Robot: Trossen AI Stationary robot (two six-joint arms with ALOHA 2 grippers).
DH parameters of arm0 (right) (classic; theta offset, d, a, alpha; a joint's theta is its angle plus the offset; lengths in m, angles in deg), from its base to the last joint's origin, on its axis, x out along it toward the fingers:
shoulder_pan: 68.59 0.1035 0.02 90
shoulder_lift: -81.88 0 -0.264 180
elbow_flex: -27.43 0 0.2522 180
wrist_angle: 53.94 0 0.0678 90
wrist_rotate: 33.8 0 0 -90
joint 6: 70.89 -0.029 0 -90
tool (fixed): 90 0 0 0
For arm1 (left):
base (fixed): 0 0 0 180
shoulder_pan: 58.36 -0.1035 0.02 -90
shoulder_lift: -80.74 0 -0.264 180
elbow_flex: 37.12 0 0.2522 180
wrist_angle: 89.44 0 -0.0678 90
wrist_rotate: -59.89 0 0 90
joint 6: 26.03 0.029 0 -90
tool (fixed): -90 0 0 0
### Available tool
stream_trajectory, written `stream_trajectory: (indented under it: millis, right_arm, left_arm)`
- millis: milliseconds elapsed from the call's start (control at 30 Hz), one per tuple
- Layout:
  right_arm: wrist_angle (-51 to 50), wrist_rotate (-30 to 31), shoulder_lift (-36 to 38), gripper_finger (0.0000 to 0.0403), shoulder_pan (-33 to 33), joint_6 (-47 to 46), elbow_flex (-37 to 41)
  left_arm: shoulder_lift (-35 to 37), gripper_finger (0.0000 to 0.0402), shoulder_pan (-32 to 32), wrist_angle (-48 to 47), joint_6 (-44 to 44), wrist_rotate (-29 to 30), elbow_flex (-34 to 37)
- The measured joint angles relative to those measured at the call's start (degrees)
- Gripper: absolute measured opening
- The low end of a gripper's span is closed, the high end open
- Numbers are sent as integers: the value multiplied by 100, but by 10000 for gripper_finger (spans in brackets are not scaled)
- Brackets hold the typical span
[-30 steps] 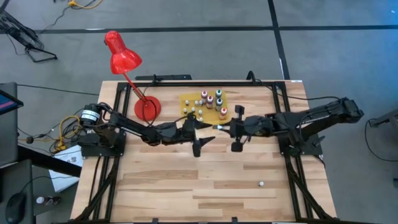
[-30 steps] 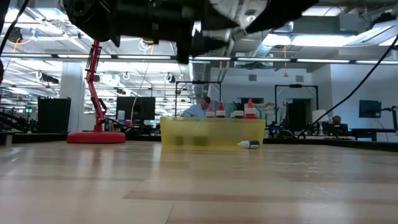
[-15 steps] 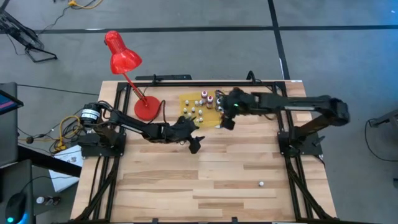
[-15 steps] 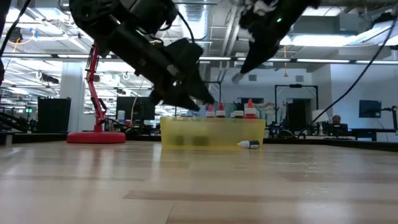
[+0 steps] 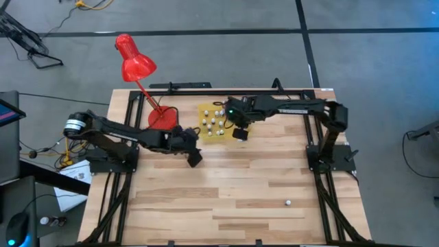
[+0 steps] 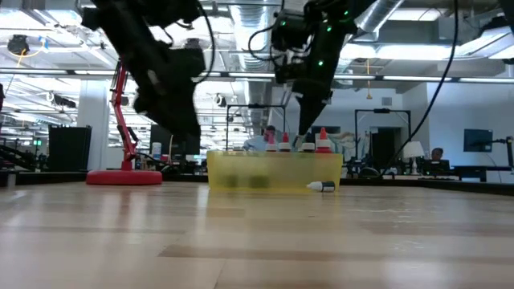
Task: Pick & Place food coloring
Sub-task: Put the small green food coloring bottle into the yellow bin
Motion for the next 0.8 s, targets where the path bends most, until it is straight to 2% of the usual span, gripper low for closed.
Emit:
stream_trajectory:
  millis: [100, 267, 433, 600, 800]
  right_arm:
    - [-65, -1, -269, 48, 3, 31, -102]
    - [-386, -3, -675, 48, 10, 170, -270]
    - [-514, -89, -872, 48, 10, 329, -363]
    - [-450, -457, -868, 48, 10, 469, -364]
    - [-282, -506, -1007, 48, 10, 468, -373]
  left_arm:
    - [341, 277, 8, -682, -229, 27, 0]
    - [694, 277, 44, -1225, -506, 57, 0]
    - [767, 277, 51, -1276, -541, 25, 0]
    - [754, 277, 51, -1333, -539, 25, 2]
    - [752, 277, 65, -1346, -544, 19, 4]
